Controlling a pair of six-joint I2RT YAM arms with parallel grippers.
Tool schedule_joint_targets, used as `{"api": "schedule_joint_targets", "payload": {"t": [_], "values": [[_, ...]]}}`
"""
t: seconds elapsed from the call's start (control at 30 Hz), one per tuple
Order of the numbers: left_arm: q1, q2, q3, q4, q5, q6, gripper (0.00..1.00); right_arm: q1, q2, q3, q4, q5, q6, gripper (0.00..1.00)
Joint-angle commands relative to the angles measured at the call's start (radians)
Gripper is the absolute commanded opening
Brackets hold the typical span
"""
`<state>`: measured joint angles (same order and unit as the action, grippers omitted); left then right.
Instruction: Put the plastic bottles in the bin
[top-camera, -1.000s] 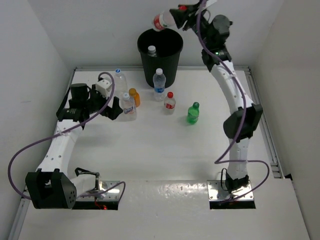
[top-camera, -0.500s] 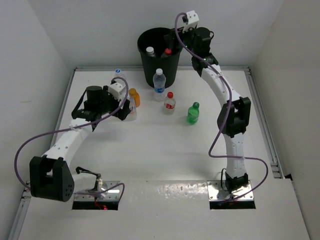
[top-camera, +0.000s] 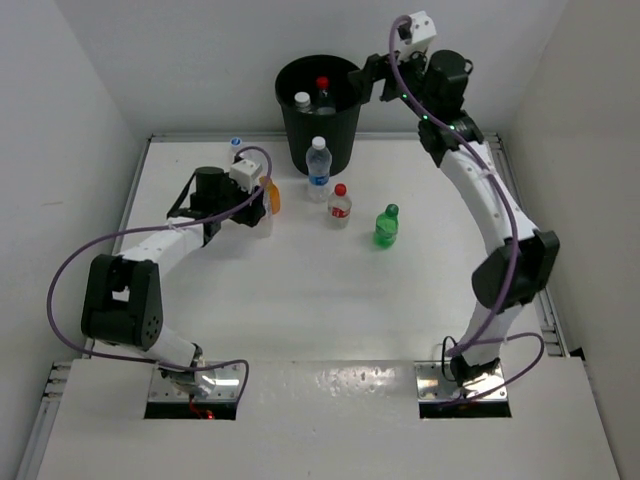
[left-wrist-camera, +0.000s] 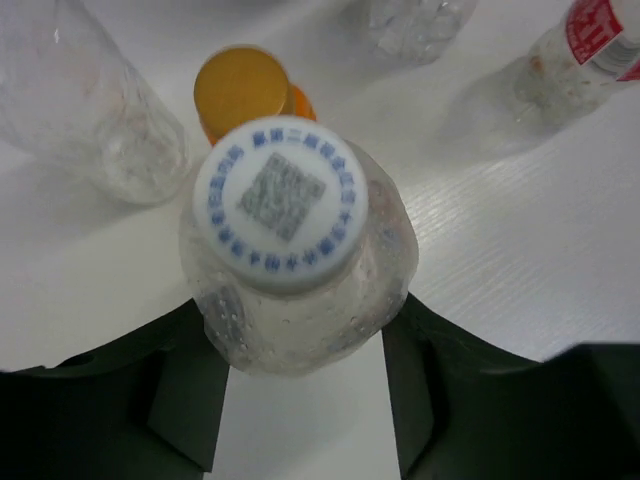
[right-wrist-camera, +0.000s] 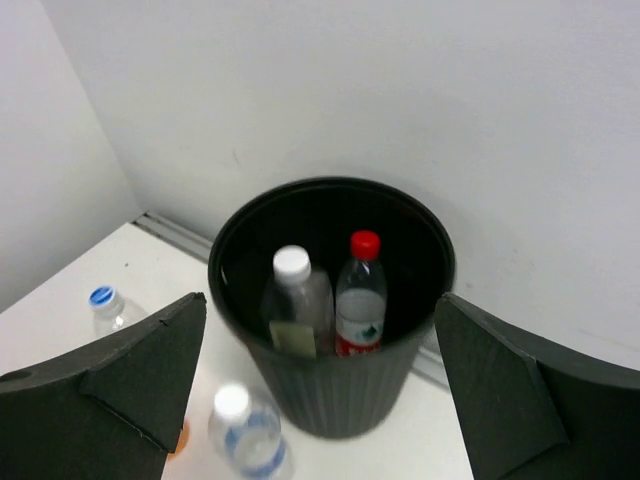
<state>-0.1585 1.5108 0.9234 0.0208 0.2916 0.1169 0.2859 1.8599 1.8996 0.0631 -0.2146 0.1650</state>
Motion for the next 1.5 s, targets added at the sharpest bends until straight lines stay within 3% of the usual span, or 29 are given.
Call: {"api": "schedule_joint_targets", "payload": {"t": [0.0,0.1,0.2,0.43,0.67,0.77,0.87,0.97,1.0,1.07,1.13,1.33,1.4,1.47], "values": [[0.014,-0.034,0.075,0.087,0.101,-0.019,0.52,-0.042,-0.152,-0.1,-0.06,-0.041,-0.01,0.94],[0.04,-0.092,0.153,0.05,0.217,-0.055,0.28,-0.091,-0.258,-0.229,-0.129,-0.057,-0.004,0.94],[0.014,-0.144,0.308,0.041,0.248,-0.158,0.17,-0.14,-0.35,-0.353,-0.181,-0.072,-0.01,0.94],[-0.076,0.014,0.764,0.12,0.161,-0.282,0.13,-0.163,-0.511,-0.576,-0.236,-0.08,-0.047,0.94],[-0.124,0.461,1.231,0.22,0.058,-0.313,0.12,-0.177,-0.559,-0.649,-0.247,-0.081,-0.065,0.94],[-0.133,0.578,1.388,0.258,-0.002,-0.322,0.12,-0.183,-0.576,-0.66,-0.269,-0.081,-0.068,0.94],[-0.144,0.71,1.508,0.284,-0.032,-0.322,0.12,-0.191,-0.588,-0.672,-0.279,-0.078,-0.079,0.94],[-0.144,0.77,1.508,0.349,-0.08,-0.295,0.12,-0.194,-0.601,-0.677,-0.29,-0.068,-0.093,0.94],[-0.153,0.781,1.508,0.378,-0.092,-0.295,0.14,-0.195,-0.602,-0.675,-0.292,-0.062,-0.093,0.94],[-0.153,0.816,1.508,0.389,-0.118,-0.295,0.46,-0.195,-0.601,-0.674,-0.292,-0.062,-0.096,0.94],[-0.153,0.827,1.52,0.398,-0.152,-0.295,0.67,-0.195,-0.599,-0.677,-0.29,-0.063,-0.097,0.94],[-0.174,0.838,1.52,0.416,-0.218,-0.223,0.72,-0.173,-0.587,-0.686,-0.292,-0.072,-0.108,0.94],[-0.174,0.807,1.52,0.416,-0.238,-0.214,0.98,-0.159,-0.568,-0.686,-0.286,-0.074,-0.11,0.94],[-0.174,0.769,1.496,0.416,-0.247,-0.223,1.0,-0.143,-0.567,-0.689,-0.276,-0.087,-0.111,0.94]]}}
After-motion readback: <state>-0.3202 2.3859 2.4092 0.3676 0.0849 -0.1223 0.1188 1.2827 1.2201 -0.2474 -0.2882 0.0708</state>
